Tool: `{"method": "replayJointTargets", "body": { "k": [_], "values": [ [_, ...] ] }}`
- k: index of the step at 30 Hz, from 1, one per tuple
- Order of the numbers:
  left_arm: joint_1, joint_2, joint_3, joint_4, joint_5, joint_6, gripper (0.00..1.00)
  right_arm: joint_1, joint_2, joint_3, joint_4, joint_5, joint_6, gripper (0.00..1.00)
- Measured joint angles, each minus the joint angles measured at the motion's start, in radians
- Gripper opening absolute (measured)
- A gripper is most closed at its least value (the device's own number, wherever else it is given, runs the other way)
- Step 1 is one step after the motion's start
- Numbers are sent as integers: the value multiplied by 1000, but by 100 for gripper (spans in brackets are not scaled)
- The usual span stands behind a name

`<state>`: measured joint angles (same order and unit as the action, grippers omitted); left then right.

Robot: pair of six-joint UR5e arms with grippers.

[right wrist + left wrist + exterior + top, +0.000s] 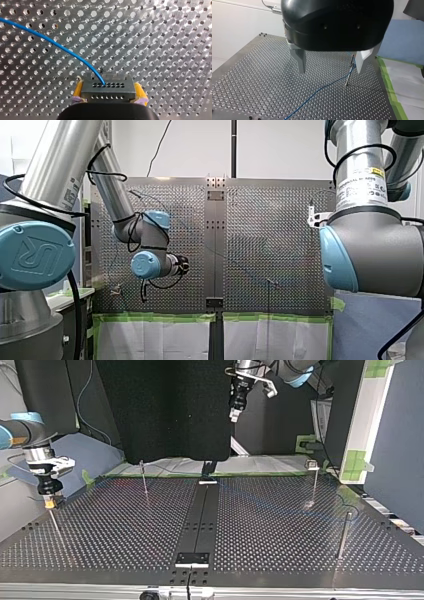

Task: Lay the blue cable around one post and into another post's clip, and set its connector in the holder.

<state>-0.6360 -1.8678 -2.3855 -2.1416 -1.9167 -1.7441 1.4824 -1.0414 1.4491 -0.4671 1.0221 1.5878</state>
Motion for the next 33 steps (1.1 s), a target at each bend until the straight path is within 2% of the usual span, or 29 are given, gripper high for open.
{"method": "replayJointTargets", "body": {
  "k": [14, 27, 28, 29, 31, 32, 33],
  "values": [
    [0, 0, 0, 0, 0, 0, 98, 0, 0, 0, -2, 2, 11, 0],
    [0, 0, 0, 0, -1, 0, 98, 4, 1, 0, -4, 6, 12, 0],
    [0, 0, 0, 0, -1, 0, 98, 4, 1, 0, -4, 6, 12, 4],
    [0, 0, 0, 0, -1, 0, 98, 4, 1, 0, -5, 8, 12, 4],
    [0, 0, 0, 0, -1, 0, 98, 5, 1, 1, -6, 12, 12, 13],
    [0, 0, 0, 0, -1, 0, 98, 5, 1, 0, -6, 14, 12, 13],
    [0, 0, 0, 0, -1, 0, 98, 5, 1, 0, -6, 16, 12, 22]
  ]
}}
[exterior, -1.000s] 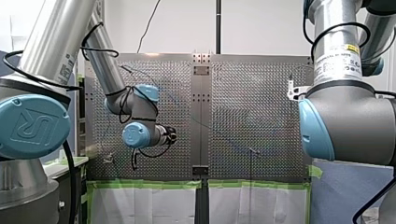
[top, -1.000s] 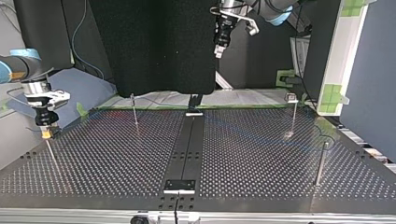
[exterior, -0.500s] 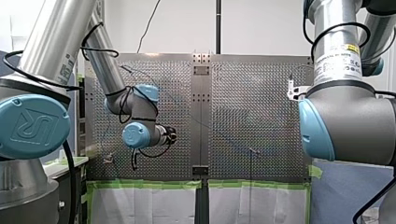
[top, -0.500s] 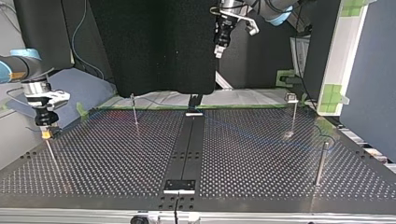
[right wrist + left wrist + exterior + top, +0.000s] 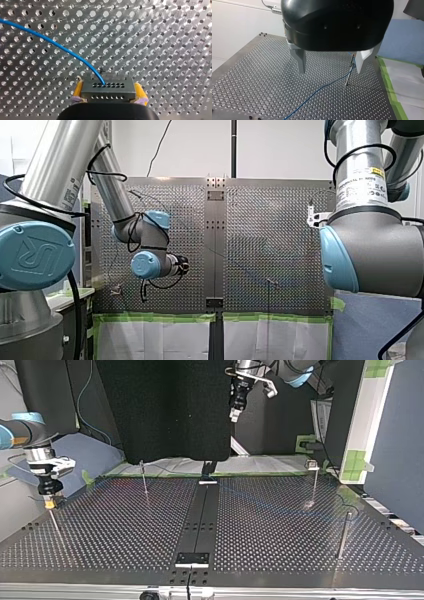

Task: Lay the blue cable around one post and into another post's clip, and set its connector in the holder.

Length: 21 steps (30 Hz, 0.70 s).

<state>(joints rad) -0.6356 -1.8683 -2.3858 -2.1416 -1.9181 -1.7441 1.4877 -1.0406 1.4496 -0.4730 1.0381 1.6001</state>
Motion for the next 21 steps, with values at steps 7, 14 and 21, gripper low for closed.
{"method": "replayJointTargets", "body": {
  "k": [7, 14, 21],
  "values": [
    [0, 1, 0, 0, 0, 0, 98, 0, 1, 0, 0, 5, -2, 47],
    [0, 1, 0, 0, 0, 0, 98, 0, 1, 0, 1, 7, -4, 58],
    [0, 0, 0, 0, 0, 0, 98, 1, 1, -1, 0, 7, -4, 78]
  ]
}}
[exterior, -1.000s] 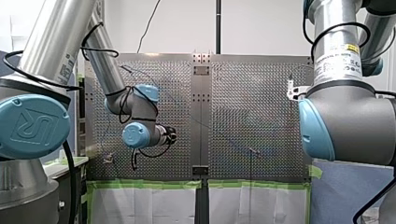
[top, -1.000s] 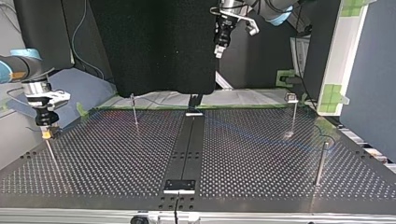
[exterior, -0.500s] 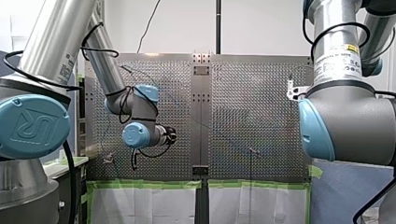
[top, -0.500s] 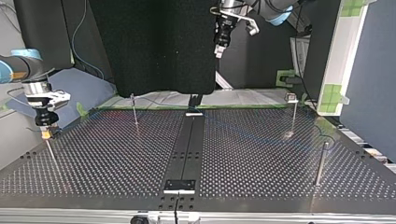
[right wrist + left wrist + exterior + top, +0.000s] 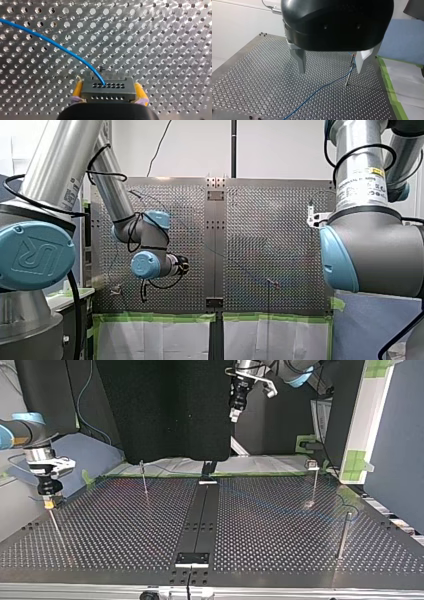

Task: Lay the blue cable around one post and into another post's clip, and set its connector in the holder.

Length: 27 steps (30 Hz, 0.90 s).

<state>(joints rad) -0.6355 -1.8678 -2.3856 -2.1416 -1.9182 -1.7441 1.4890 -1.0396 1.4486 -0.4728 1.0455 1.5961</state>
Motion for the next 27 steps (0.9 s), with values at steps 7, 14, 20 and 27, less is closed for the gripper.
{"method": "replayJointTargets", "body": {
  "k": [7, 14, 20, 27],
  "values": [
    [0, 0, 0, 0, 0, 0, 98, 1, 0, 0, 0, 6, 0, 89],
    [0, 0, 0, 0, 0, 0, 98, 1, -1, 0, -1, 8, 1, 96],
    [0, 0, 0, 0, 0, 0, 98, 1, 0, 1, -3, 12, 6, 99],
    [0, 0, 0, 0, 0, 0, 98, 2, 0, 1, -2, 17, 21, 99]
  ]
}}
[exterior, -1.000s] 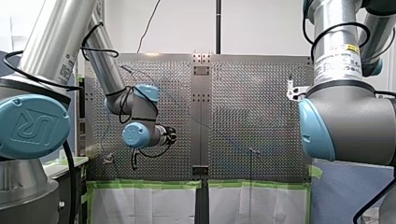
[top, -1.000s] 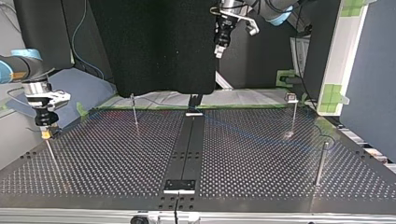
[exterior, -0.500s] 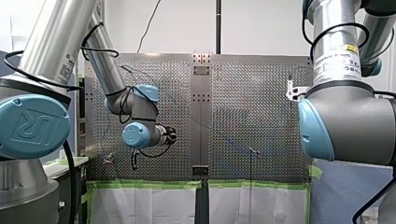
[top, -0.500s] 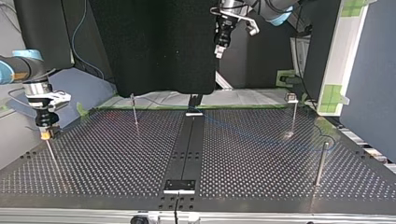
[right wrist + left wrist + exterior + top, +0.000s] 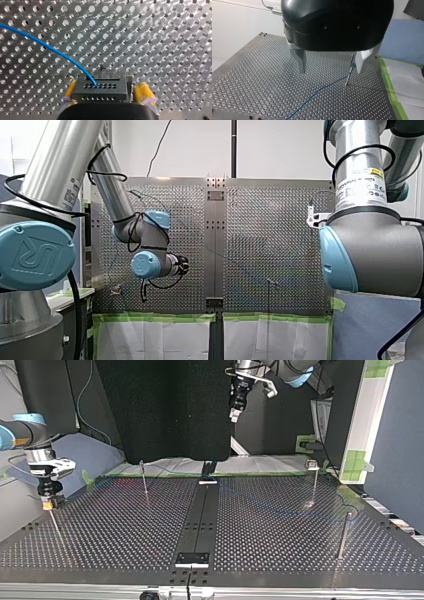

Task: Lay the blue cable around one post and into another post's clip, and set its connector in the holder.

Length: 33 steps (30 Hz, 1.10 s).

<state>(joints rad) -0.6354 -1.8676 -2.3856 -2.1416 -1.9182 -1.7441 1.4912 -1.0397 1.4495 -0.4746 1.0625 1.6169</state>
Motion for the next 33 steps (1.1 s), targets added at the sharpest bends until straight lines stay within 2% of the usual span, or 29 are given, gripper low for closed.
{"method": "replayJointTargets", "body": {
  "k": [16, 33],
  "values": [
    [0, 0, 0, 0, 0, 0, 98, 4, -3, 0, 5, 2, 3, 99],
    [-1, 0, 0, 0, 0, 0, 98, 4, -24, 0, 35, 4, 0, 99]
  ]
}}
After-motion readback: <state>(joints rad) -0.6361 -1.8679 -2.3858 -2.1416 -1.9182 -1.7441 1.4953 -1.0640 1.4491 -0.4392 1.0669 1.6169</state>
